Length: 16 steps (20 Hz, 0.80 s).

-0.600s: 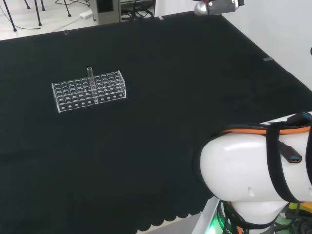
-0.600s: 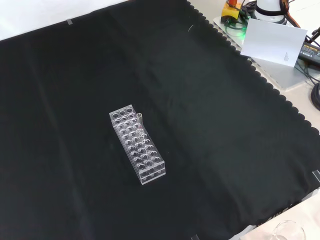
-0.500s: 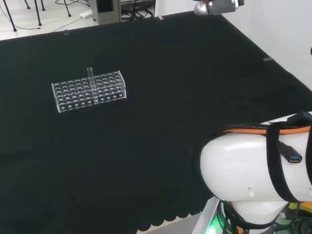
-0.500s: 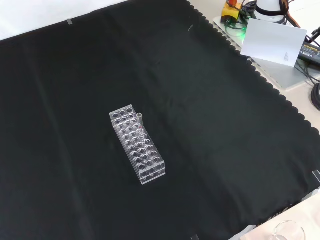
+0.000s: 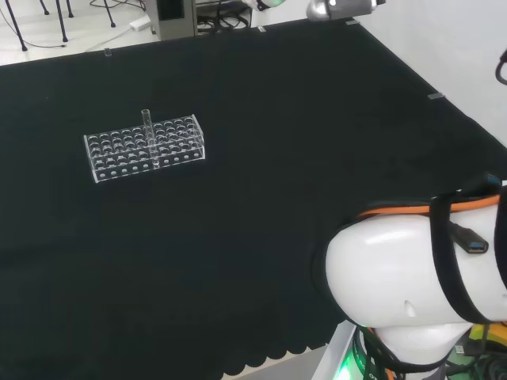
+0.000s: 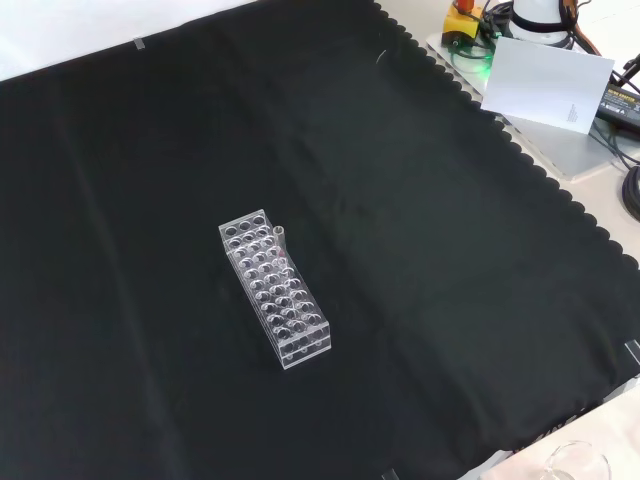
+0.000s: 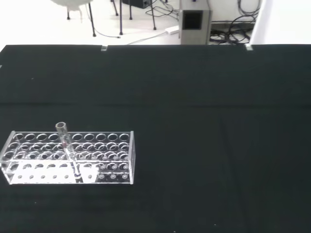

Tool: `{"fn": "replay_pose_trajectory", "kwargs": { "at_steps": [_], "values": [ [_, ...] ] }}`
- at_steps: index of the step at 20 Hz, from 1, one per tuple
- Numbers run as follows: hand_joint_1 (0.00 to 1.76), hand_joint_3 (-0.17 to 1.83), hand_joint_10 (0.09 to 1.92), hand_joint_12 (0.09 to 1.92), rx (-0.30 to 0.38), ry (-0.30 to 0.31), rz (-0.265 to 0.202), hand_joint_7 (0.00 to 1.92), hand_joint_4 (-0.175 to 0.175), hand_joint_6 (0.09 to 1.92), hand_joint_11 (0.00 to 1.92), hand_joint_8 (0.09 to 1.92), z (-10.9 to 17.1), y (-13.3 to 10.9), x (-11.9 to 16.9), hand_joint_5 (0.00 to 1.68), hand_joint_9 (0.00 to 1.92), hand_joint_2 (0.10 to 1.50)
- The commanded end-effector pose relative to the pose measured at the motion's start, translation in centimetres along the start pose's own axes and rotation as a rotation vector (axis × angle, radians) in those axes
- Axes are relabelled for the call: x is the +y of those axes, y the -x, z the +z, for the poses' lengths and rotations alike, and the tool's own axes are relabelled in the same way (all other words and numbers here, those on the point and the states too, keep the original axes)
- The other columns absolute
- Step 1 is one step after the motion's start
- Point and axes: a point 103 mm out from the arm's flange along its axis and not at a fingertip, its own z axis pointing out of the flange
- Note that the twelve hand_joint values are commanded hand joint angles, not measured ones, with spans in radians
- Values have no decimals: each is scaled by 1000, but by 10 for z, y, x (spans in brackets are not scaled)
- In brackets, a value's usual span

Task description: Pick up the test tube.

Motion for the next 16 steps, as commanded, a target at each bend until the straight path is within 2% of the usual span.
{"fn": "replay_pose_trajectory", "kwargs": {
  "at_steps": [1, 4, 8, 12, 16],
  "values": [
    [728, 628, 793, 1219, 7, -31, -154, 4, -77, 87, 0, 802, 8, -43, 60, 162, 0, 713],
    [729, 627, 836, 1236, 1, -55, -228, 21, -78, 87, 0, 817, 15, -66, 87, 173, 0, 712],
    [741, 631, 924, 1311, 19, -77, -295, 89, -83, 87, 0, 834, 28, -88, 114, 213, 10, 708],
    [766, 637, 958, 1421, 9, -158, -333, 180, -89, 87, 0, 850, 56, -113, 152, 267, 83, 704],
    [777, 640, 963, 1442, 19, -216, -335, 210, -91, 87, 0, 857, 89, -128, 180, 279, 107, 704]
  ]
}}
